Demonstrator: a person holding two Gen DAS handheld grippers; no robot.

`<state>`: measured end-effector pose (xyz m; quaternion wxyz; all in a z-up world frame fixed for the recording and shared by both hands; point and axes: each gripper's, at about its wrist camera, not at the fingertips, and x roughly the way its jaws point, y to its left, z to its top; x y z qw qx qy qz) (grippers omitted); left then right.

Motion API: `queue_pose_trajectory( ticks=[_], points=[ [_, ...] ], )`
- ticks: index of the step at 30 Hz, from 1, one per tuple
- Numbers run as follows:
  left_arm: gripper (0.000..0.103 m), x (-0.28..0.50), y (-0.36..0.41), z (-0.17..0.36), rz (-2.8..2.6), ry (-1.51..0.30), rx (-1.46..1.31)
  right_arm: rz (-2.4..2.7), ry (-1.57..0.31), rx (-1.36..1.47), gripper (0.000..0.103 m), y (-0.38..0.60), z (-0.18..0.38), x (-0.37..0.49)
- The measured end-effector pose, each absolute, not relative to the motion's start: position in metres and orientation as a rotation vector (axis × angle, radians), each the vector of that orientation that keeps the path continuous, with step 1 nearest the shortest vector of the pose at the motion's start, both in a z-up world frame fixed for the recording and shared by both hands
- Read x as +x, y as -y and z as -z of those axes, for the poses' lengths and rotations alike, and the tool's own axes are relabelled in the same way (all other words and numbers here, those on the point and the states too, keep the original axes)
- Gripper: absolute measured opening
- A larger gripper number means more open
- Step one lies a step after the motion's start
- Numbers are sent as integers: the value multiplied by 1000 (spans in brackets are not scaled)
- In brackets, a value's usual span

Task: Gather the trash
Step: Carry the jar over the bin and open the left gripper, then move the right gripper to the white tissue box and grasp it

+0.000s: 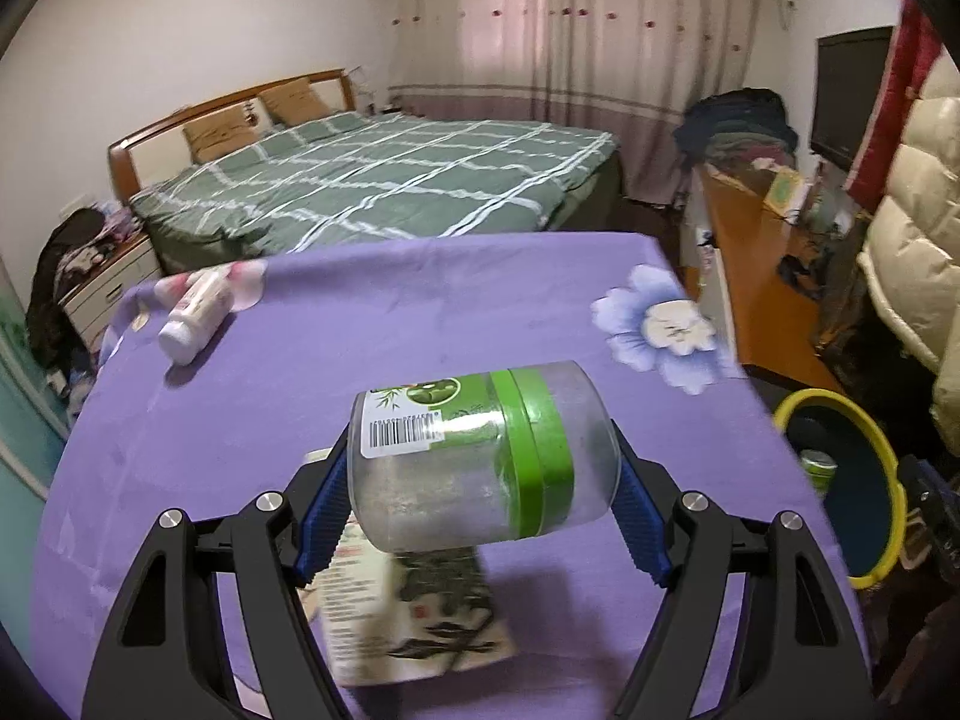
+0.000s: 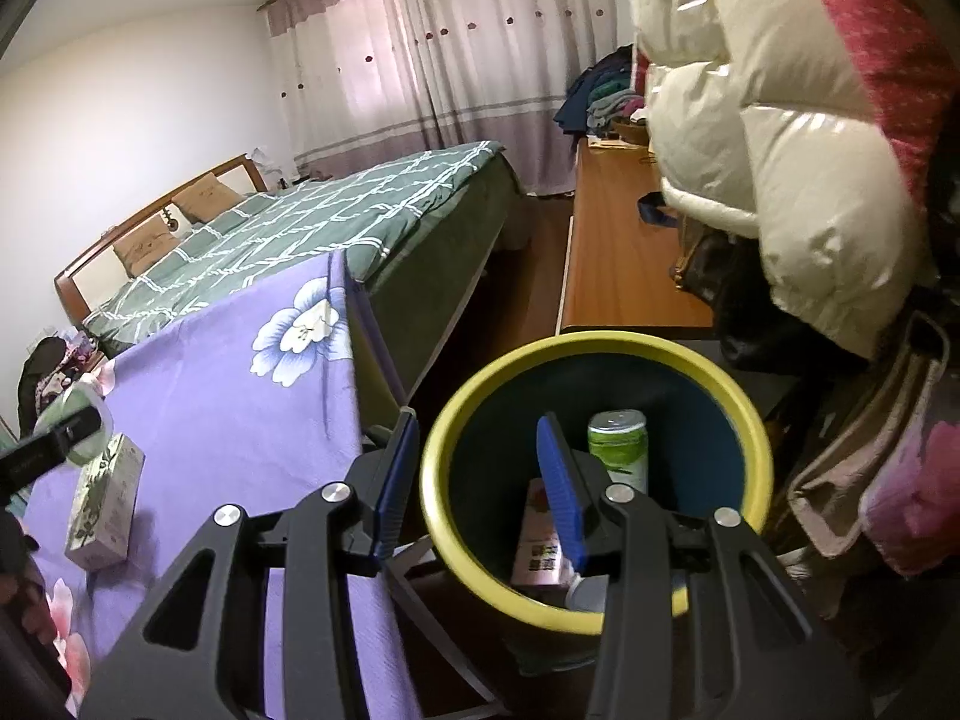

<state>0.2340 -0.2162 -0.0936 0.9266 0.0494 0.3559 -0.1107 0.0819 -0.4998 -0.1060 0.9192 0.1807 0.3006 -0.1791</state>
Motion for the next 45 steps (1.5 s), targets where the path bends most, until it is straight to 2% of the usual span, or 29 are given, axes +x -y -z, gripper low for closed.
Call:
queue_pose_trajectory(
  ticks=[7,14,20,29,31,33,34,45],
  points=[
    [75,220,273,84,373,-739,131,418,-601,362,44,519,103,51],
    [75,204,348,86,520,-765,188,495,-596,381,44,550,110,23],
    [75,193,424,96,638,-790,256,535,-605,403,45,568,119,7],
    [75,194,498,127,726,-870,306,564,-616,430,45,587,129,-6],
    [76,197,505,132,733,-892,306,568,-618,436,46,590,131,-9],
    [92,198,508,133,729,-895,301,568,-621,439,46,589,132,-11],
    [94,198,506,131,725,-884,293,566,-623,439,46,589,132,-11],
    [98,187,389,67,641,-721,156,464,-638,405,47,551,125,17]
  ],
)
